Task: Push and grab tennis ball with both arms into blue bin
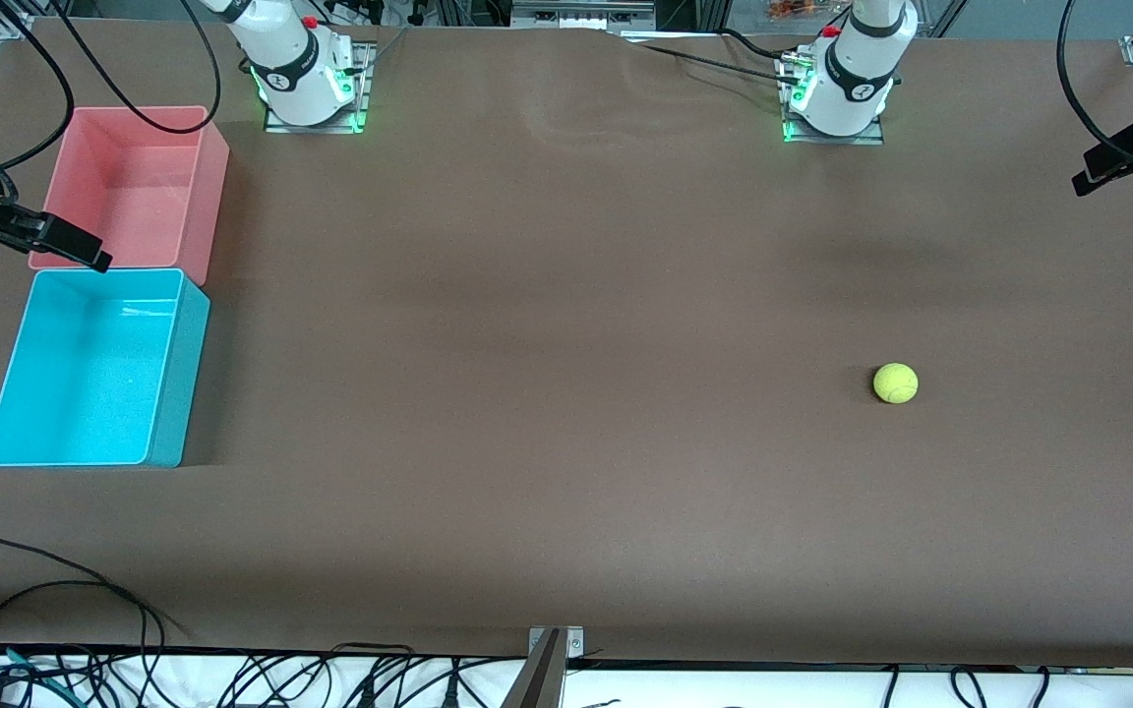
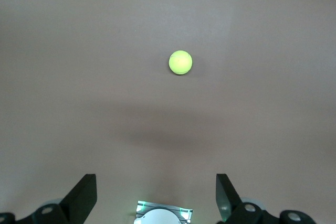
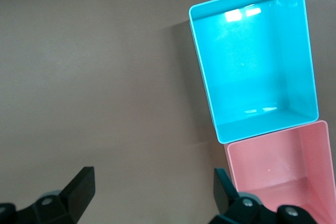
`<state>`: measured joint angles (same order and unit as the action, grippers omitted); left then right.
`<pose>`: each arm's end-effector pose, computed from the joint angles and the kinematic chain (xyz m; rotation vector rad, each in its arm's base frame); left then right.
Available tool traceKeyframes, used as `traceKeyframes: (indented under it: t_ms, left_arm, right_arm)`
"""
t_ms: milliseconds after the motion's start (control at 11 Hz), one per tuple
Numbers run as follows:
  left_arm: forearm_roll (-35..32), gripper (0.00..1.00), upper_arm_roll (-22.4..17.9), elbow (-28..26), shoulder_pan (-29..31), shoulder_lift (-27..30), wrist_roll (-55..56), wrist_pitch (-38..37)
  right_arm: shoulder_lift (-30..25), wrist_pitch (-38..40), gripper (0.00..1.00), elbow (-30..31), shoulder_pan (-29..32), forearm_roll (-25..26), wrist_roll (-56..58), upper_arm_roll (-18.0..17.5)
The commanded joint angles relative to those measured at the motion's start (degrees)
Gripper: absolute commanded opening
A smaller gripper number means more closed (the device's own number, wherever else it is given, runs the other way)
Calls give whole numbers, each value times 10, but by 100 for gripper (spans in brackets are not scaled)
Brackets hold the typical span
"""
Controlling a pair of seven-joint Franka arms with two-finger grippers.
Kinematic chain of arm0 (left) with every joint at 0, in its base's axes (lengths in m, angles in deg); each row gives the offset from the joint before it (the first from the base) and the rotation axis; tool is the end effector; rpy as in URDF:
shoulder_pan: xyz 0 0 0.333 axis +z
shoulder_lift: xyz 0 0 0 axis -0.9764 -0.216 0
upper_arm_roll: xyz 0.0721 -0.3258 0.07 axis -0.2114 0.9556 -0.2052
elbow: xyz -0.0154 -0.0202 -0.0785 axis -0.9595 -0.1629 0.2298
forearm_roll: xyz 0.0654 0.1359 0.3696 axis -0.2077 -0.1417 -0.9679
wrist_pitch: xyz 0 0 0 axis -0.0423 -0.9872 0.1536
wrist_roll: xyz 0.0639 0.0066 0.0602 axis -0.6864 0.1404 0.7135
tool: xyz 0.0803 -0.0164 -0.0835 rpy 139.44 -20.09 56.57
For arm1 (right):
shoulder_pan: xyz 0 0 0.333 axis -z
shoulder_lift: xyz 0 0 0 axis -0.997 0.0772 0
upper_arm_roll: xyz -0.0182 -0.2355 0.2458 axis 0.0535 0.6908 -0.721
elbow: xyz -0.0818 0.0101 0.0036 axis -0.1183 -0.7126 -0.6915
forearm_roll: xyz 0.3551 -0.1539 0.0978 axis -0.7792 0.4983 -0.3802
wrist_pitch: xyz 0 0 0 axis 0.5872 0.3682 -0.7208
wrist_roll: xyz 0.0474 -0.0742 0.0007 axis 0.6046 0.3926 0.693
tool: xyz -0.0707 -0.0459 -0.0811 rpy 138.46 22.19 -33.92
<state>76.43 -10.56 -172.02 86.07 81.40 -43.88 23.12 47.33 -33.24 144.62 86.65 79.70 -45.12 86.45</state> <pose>0.5170 0.0487 0.6686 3.1251 0.2629 -0.1758 0.5801 -0.0100 0.6072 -3.1096 0.3835 0.0750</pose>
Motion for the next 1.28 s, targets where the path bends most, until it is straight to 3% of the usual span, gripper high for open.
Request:
traceKeyframes:
  t_ms: [0, 639, 913, 1187]
  left_arm:
    - [-14, 100, 8, 17, -2, -8, -1, -6]
    - [-12, 100, 8, 2, 0, -3, -1, 27]
    - [-12, 100, 8, -69, 15, 2, -1, 105]
    - [-12, 100, 9, -91, 20, 3, -1, 138]
  right_arm:
    - [-2, 4, 100, -2, -2, 8, -9, -1]
    - [-2, 4, 100, -3, -3, 8, -9, -1]
    - [-3, 4, 100, -3, -1, 5, -4, 0]
    - [-7, 5, 100, -3, -2, 4, -8, -1]
